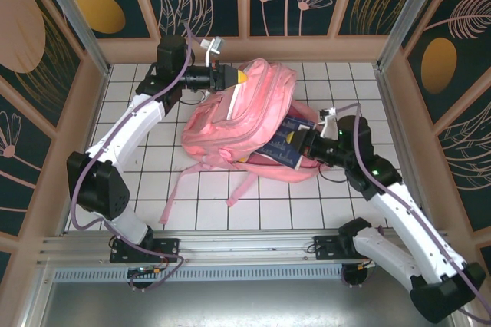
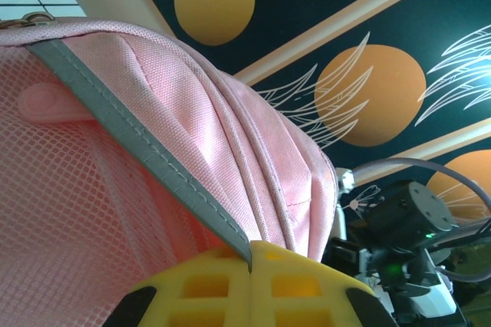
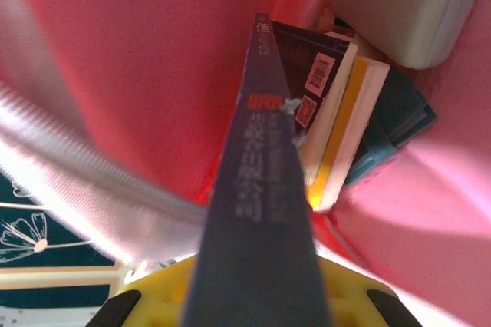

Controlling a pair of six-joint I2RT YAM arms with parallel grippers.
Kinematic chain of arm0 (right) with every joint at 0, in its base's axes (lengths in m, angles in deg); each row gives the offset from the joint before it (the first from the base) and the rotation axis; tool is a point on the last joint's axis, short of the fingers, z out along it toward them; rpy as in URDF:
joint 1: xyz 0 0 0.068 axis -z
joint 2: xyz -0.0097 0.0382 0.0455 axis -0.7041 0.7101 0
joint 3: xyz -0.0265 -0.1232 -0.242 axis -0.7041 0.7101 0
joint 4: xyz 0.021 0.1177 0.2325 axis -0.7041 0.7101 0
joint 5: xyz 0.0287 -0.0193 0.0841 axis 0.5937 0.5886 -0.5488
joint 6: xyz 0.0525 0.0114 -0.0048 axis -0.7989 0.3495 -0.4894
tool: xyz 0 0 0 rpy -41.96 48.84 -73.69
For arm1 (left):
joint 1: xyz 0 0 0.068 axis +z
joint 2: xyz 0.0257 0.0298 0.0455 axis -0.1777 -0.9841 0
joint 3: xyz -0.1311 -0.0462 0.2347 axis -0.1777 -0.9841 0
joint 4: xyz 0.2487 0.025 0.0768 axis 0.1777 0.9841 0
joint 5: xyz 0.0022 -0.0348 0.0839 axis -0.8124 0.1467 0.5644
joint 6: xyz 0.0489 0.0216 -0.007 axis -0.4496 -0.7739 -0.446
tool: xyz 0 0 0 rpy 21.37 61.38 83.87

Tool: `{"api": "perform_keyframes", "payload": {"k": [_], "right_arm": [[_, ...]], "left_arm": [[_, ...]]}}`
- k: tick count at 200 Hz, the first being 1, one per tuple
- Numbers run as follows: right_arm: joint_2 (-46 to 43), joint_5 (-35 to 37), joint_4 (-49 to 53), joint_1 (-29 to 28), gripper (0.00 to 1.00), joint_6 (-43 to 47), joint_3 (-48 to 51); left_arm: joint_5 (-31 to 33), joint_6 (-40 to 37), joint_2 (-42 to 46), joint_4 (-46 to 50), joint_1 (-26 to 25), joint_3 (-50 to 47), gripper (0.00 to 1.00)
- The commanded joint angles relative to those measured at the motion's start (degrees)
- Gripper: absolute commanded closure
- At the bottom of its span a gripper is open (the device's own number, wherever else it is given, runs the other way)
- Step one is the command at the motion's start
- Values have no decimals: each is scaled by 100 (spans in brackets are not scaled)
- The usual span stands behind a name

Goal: Pack books, pencil case, and school supplies into a backpack

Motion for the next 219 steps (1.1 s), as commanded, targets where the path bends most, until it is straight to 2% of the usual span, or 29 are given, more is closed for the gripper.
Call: {"api": "perform_keyframes", "payload": {"k": [1,53,98,134,153,173,196,212,219], "right_arm": [[279,-21,-1574,31,100,-422,204],[1936,621,-2983,-30,99,-964,289],[4067,463,-3303,-426,90,-820,-1041],[5139,594,-3529,-729,68,-1032,-1725],[5332,601,-3693,-646,52,-1221,-1756],[5078,534,-3865,-561,38,-1087,-1574],[4568,579,-3833,-489,32,-681,-1333],[4193,562,-4039,-488,22,-612,-997],[4059,513,-4121,-307,21,-575,-875]], "left_arm": [[-483,194,428,-1459,24,112,100],[-488,261,544,-1593,24,-16,100],[-481,379,529,-1737,25,-71,100],[-439,372,529,-1719,25,-149,100],[-419,323,529,-1663,25,-138,100],[-368,192,520,-1507,25,-84,100],[-306,100,522,-1418,19,-74,100],[-269,0,490,-1285,25,-15,100],[-252,-12,477,-1264,20,-3,100]]}}
